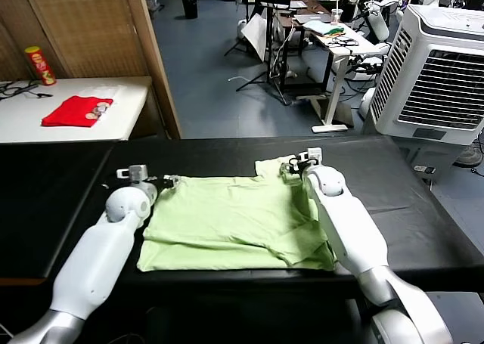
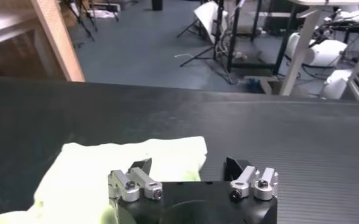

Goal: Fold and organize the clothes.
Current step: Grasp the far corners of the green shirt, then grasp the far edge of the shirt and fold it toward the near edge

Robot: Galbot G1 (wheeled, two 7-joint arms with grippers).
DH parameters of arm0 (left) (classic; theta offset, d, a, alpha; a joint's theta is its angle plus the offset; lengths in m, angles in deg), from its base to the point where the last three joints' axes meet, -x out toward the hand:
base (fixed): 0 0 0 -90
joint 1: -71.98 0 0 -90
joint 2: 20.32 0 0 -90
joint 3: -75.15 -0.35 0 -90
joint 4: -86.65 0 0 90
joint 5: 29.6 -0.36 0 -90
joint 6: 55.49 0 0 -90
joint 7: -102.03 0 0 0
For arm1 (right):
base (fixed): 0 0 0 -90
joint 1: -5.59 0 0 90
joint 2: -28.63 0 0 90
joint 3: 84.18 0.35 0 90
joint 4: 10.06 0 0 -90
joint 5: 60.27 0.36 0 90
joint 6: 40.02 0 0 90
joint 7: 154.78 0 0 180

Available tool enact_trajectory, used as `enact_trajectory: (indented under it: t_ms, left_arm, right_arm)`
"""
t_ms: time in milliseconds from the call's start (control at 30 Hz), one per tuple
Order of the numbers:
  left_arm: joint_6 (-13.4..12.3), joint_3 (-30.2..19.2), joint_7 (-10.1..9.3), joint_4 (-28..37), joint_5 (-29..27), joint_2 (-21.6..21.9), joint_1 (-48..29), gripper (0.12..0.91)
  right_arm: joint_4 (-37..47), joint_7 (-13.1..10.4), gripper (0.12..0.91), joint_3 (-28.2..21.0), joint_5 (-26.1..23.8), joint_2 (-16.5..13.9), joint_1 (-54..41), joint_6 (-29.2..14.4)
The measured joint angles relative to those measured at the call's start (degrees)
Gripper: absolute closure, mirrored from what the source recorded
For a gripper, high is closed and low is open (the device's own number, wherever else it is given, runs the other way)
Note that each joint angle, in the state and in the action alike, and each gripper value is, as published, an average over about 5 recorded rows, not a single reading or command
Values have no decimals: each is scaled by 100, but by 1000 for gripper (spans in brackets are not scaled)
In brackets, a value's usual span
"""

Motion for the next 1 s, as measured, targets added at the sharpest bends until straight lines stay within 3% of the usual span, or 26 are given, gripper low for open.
enact_trajectory:
  t_ms: [167, 267, 467, 667, 833, 1000]
  left_arm:
    - [-5, -1, 38, -16, -41, 6, 26, 863]
    - [-10, -1, 48, -45, -55, 15, 33, 896]
    - [-102, 85, 232, -235, -331, 48, 133, 900]
    - [-153, 355, 281, -882, -454, 242, 461, 900]
    - [-129, 595, 247, -1680, -323, 495, 980, 900]
    - [-111, 877, 158, -2558, -290, 788, 1702, 900]
  right_arm:
    - [-127, 14, 808, 10, -131, -43, 114, -345]
    - [-313, 43, 895, 22, -280, -103, 210, -625]
    - [-1162, 285, 900, 147, -379, -363, 690, -1161]
    - [-2459, 345, 900, 371, -212, -832, 1531, -1173]
    - [-3443, 15, 900, 568, -165, -1218, 2243, -612]
    - [-4211, -385, 900, 680, -32, -1371, 2810, 143]
